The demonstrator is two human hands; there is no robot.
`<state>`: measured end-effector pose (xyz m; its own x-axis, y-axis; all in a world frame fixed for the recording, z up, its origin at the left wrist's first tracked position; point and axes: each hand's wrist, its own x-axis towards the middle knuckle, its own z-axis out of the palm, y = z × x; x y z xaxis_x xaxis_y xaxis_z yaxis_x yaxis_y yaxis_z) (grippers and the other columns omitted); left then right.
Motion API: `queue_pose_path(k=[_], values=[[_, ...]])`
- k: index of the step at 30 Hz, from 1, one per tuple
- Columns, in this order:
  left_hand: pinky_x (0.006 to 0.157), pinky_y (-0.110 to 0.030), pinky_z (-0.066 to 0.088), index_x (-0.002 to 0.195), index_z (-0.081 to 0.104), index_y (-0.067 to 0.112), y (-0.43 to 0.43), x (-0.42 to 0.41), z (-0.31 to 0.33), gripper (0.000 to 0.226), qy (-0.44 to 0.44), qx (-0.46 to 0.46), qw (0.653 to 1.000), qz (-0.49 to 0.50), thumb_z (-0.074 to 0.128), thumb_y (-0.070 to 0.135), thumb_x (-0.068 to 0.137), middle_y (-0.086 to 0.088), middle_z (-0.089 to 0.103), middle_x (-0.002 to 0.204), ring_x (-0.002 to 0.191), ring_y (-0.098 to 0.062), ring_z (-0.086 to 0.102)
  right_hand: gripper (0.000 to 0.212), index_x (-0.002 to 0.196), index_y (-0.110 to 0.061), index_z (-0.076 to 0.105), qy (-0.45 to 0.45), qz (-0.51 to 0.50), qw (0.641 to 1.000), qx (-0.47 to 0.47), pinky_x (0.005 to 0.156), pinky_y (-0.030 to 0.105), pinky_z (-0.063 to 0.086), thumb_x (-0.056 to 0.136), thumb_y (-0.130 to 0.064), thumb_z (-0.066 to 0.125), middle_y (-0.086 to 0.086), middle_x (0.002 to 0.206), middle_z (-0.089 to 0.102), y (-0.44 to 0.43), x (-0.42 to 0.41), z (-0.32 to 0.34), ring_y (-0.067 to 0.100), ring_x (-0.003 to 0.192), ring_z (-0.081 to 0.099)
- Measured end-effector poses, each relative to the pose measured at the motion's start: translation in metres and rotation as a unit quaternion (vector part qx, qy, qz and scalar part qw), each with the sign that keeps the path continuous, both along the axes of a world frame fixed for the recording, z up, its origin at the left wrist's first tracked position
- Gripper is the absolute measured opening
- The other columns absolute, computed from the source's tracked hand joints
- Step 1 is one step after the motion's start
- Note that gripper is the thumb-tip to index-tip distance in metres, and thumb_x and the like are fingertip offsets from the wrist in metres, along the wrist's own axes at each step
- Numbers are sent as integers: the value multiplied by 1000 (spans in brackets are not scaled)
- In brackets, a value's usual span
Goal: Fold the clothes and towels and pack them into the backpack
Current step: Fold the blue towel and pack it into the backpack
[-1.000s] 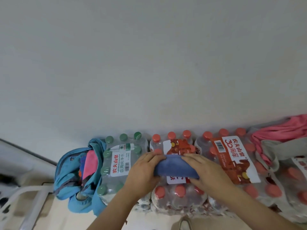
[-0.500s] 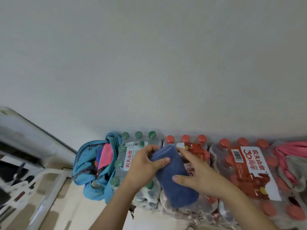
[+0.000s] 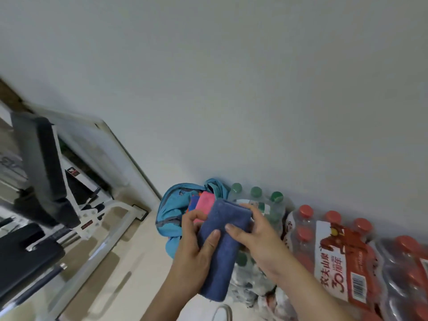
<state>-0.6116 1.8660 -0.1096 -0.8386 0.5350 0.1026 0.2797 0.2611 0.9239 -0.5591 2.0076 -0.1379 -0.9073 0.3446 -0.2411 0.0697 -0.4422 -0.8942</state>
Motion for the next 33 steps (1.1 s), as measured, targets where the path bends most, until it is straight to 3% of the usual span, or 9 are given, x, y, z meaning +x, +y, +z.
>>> queue_pose_path(k=[3, 5, 10, 12, 16, 19, 23, 27, 33], values=[[72, -9, 38, 99, 37, 54, -31, -39, -1, 33, 87, -31, 994, 55, 48, 25, 89, 26, 51, 94, 84, 3, 53, 36, 110, -42, 52, -64, 44, 977, 198, 88, 29, 50, 91, -13, 61, -4, 106, 66, -7, -26, -6, 14, 100, 61], [71, -13, 40, 107, 36, 46, -49, -72, 0, 28, 86, -34, 992, 84, 45, 22, 96, 28, 51, 94, 84, 3, 54, 32, 120, -40, 51, -105, 75, 907, 400, 98, 25, 41, 95, -19, 52, -13, 118, 57, -4, -44, -4, 6, 111, 52], [60, -35, 41, 110, 30, 47, -58, -157, -16, 43, 90, -92, 989, 78, 37, 9, 92, -1, 50, 75, 63, -24, 51, 34, 129, -24, 54, -130, 169, 772, 599, 100, 32, 40, 98, -20, 39, -5, 127, 55, -22, -105, -8, 15, 119, 48], [64, -36, 42, 116, 29, 46, -47, -188, -36, 55, 78, -95, 992, 34, 36, -3, 91, -4, 55, 85, 65, -24, 54, 34, 126, -21, 52, -157, 208, 716, 648, 93, 37, 43, 96, -17, 37, -2, 123, 58, -30, -128, -19, 21, 111, 55], [90, -6, 35, 130, 31, 33, -16, -225, -84, 54, -8, -26, 997, -74, 37, -7, 93, 18, 45, 126, 103, 11, 49, 32, 121, -14, 44, -256, 243, 638, 684, 75, 34, 37, 90, -7, 40, 5, 117, 59, -30, -157, -35, 28, 98, 60], [106, -27, 35, 132, 36, 37, 0, -230, -128, 48, -53, -40, 988, -139, 42, 11, 92, 4, 47, 134, 121, -6, 47, 43, 134, -8, 34, -315, 233, 628, 673, 83, 38, 45, 91, -10, 43, 10, 132, 51, -22, -175, -44, 30, 107, 59], [98, -40, 42, 130, 29, 56, -1, -229, -162, 57, -53, -125, 970, -201, 54, 35, 83, -6, 52, 125, 113, -18, 50, 66, 151, -20, 8, -348, 245, 583, 692, 101, 41, 31, 94, -22, 42, 2, 158, 19, -13, -180, -57, 21, 130, 43], [102, -38, 39, 134, 20, 59, -12, -241, -166, 83, -81, -161, 944, -276, 67, 27, 73, -4, 48, 137, 122, -20, 45, 49, 139, -37, 31, -341, 202, 547, 738, 88, 42, 24, 91, -26, 42, -3, 142, 41, -4, -183, -65, 23, 126, 35], [103, -12, 30, 130, 28, 58, -26, -239, -170, 87, -129, -129, 943, -277, 69, 7, 72, 11, 42, 140, 131, -6, 37, 27, 112, -23, 46, -399, 200, 527, 723, 79, 39, 23, 86, -22, 51, 1, 108, 64, 0, -219, -63, 22, 105, 56]])
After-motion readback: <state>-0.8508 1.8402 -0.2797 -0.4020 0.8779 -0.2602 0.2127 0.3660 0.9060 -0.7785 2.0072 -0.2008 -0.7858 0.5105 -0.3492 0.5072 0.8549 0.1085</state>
